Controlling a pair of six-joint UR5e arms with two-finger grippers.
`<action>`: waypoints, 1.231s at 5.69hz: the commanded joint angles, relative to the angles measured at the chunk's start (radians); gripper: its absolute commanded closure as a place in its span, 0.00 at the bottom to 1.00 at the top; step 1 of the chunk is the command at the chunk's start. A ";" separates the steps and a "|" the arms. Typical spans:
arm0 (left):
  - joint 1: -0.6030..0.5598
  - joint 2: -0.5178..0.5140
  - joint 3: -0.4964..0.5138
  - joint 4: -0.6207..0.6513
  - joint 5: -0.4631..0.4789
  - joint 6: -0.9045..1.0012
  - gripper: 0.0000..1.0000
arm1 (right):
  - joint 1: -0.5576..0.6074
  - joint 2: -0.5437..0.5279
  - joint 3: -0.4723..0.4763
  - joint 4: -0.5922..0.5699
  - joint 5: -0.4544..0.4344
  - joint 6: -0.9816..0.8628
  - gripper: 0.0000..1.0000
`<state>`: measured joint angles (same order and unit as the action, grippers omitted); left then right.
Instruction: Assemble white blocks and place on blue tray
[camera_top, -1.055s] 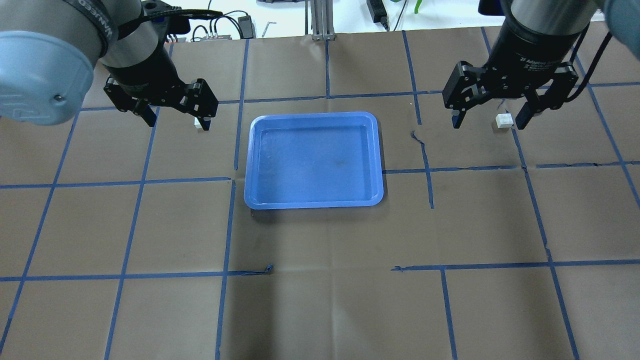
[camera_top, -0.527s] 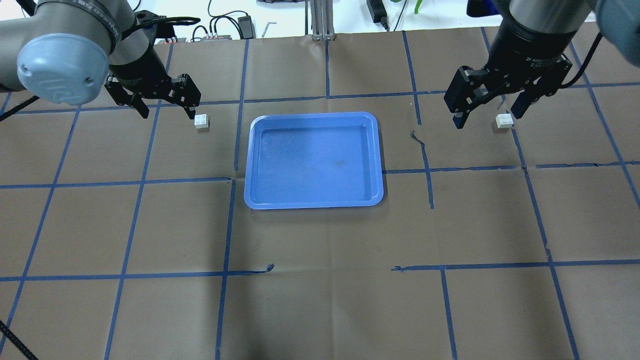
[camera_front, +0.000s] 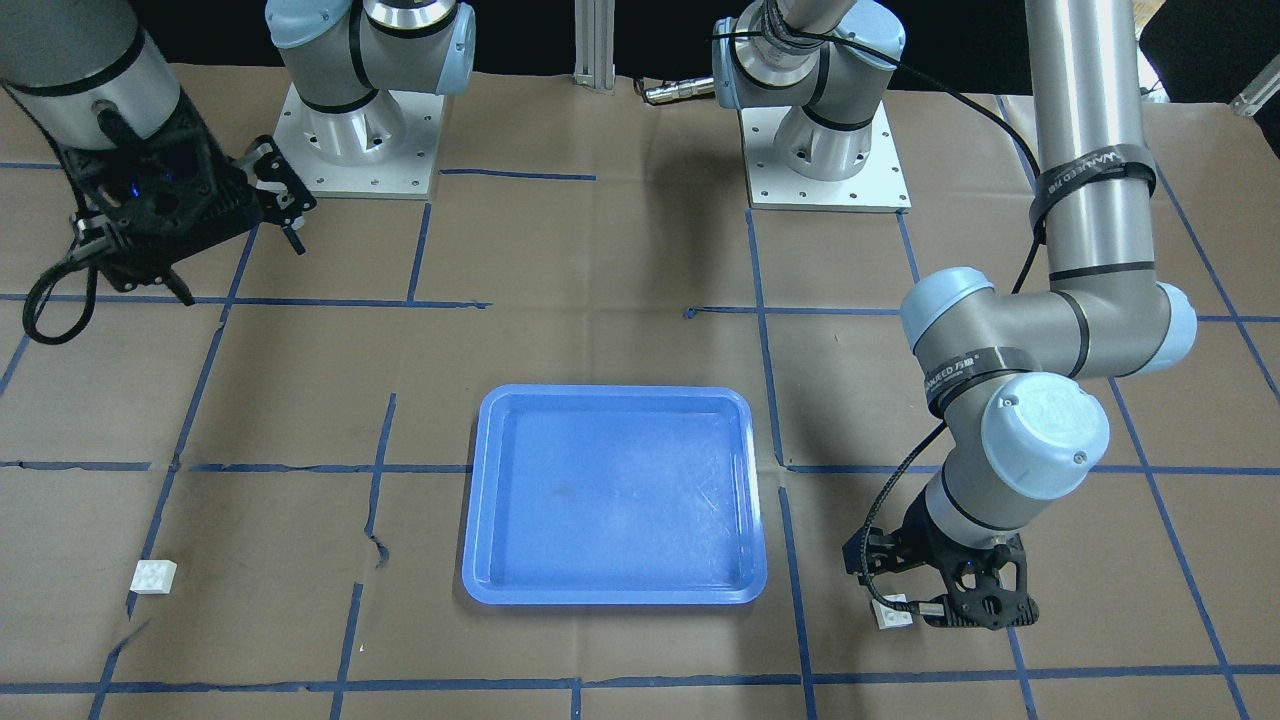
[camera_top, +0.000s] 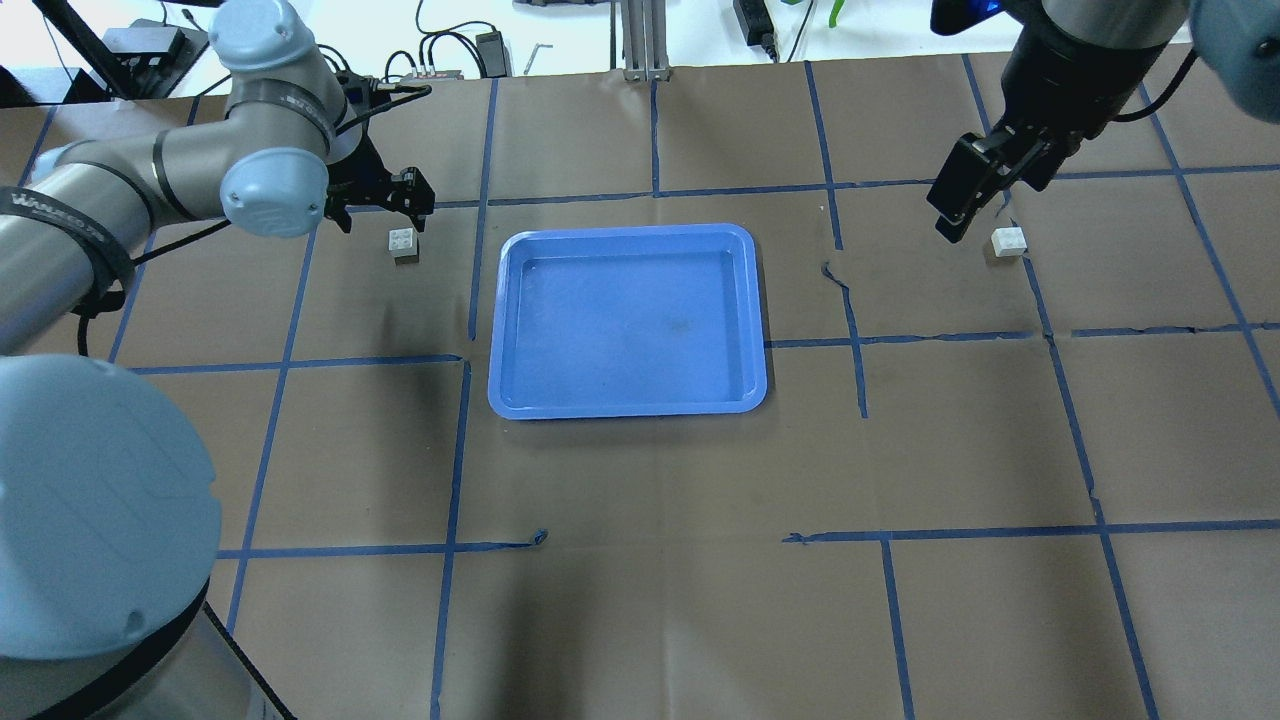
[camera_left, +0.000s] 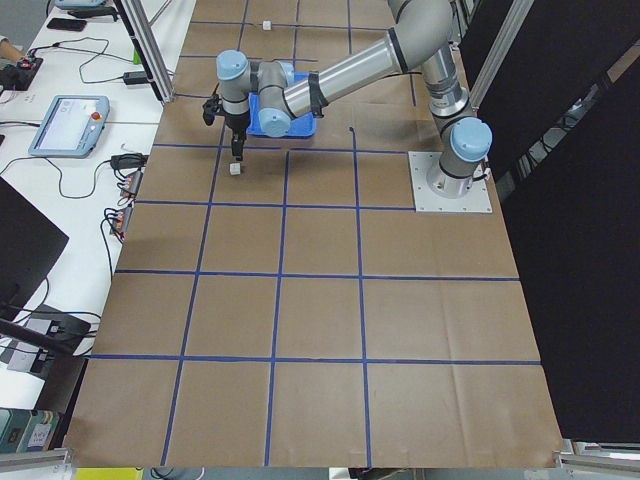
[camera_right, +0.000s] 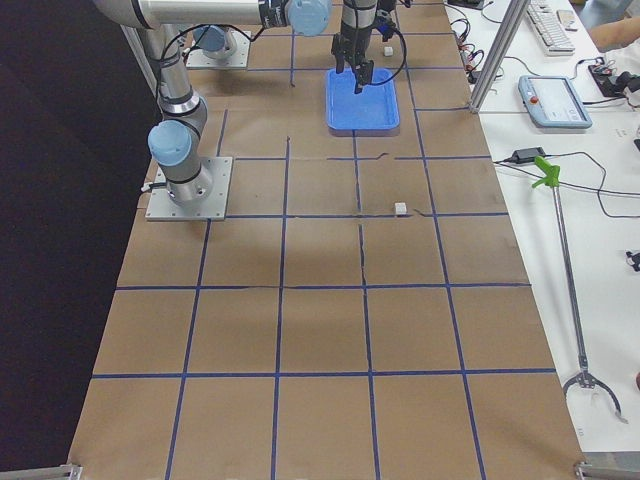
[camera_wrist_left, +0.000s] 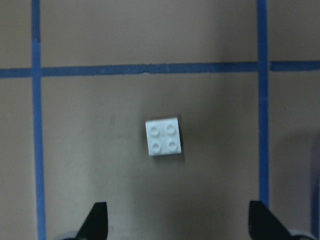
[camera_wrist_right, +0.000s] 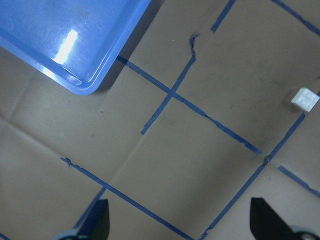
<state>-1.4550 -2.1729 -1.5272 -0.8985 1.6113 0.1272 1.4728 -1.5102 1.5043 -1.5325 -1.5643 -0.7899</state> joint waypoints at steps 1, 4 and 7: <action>0.001 -0.103 0.002 0.125 0.002 0.000 0.01 | -0.110 0.053 -0.007 -0.099 0.004 -0.508 0.00; 0.001 -0.093 0.002 0.113 0.001 -0.008 0.80 | -0.259 0.284 -0.198 -0.141 0.088 -1.091 0.00; 0.001 -0.065 0.002 0.112 -0.001 0.006 0.94 | -0.379 0.459 -0.246 -0.110 0.240 -1.271 0.00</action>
<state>-1.4543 -2.2519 -1.5248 -0.7858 1.6117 0.1237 1.1366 -1.1170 1.2612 -1.6508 -1.3629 -1.9788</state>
